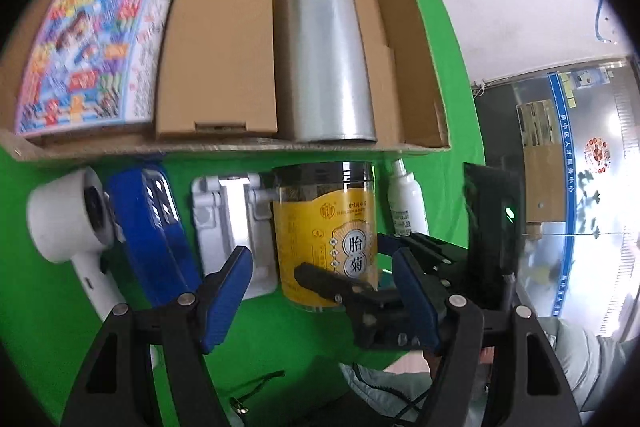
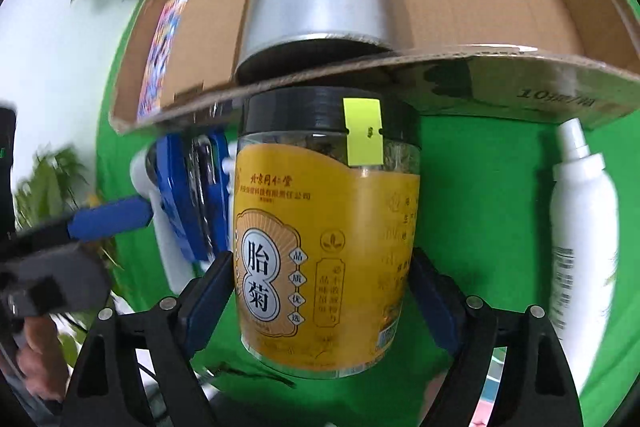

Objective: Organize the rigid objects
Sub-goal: 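Grasp the yellow-labelled jar with the right gripper and lift it, then lower the jar into the tray beside the cylinder, open the right gripper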

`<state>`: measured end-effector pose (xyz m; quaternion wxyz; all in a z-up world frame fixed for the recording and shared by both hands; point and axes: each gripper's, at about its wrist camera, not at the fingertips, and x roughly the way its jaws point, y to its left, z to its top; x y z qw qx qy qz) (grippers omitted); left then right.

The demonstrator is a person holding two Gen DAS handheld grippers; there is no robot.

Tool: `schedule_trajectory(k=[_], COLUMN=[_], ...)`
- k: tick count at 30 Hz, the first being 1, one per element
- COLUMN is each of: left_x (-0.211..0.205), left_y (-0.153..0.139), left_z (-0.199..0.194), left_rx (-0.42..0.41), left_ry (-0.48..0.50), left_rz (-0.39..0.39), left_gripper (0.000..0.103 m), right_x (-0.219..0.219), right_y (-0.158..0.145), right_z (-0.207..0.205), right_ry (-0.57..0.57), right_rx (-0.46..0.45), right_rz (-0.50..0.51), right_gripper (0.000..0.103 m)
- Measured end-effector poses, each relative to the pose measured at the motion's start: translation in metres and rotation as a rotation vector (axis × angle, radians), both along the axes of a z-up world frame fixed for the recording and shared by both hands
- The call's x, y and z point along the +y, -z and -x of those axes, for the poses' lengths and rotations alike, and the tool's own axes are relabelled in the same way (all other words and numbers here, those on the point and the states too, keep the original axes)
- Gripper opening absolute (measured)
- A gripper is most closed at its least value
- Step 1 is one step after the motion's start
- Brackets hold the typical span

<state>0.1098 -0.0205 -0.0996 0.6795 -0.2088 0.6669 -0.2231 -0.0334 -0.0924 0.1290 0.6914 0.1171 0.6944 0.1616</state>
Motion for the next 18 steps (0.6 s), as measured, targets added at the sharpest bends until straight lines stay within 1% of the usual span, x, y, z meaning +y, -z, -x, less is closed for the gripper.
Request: schedule_trajectory(k=[3, 5, 6, 7, 10, 12, 15, 18], left_x=[-0.010, -0.023, -0.031, -0.035, -0.049, -0.051, -0.047, -0.041], left_y=[0.012, 0.023, 0.030, 0.034, 0.051, 0.061, 0.066, 0.063], left_z=[-0.001, -0.001, -0.001, 0.000, 0.004, 0.006, 0.005, 0.005], left_rx=[0.046, 0.079, 0.100, 0.113, 0.158, 0.195, 0.232, 0.229], left_ry=[0.011, 0.039, 0.054, 0.060, 0.084, 0.076, 0.045, 0.018], left_rz=[0.063, 0.109, 0.136, 0.138, 0.109, 0.123, 0.157, 0.171], left_gripper=[0.072, 0.072, 0.072, 0.077, 0.078, 0.078, 0.080, 0.082], right_x=[-0.006, -0.016, -0.022, -0.025, -0.035, -0.045, -0.053, -0.053], right_y=[-0.008, -0.010, -0.009, -0.007, -0.004, -0.005, -0.004, -0.011], right_z=[0.011, 0.021, 0.025, 0.027, 0.034, 0.035, 0.038, 0.038], right_ry=[-0.020, 0.002, 0.029, 0.046, 0.096, 0.142, 0.168, 0.159], right_rx=[0.000, 0.026, 0.051, 0.066, 0.086, 0.090, 0.100, 0.074], right_rz=[-0.009, -0.050, -0.089, -0.114, -0.136, -0.179, -0.218, -0.224], right_gripper=[0.083, 0.083, 0.083, 0.083, 0.083, 0.083, 0.083, 0.083])
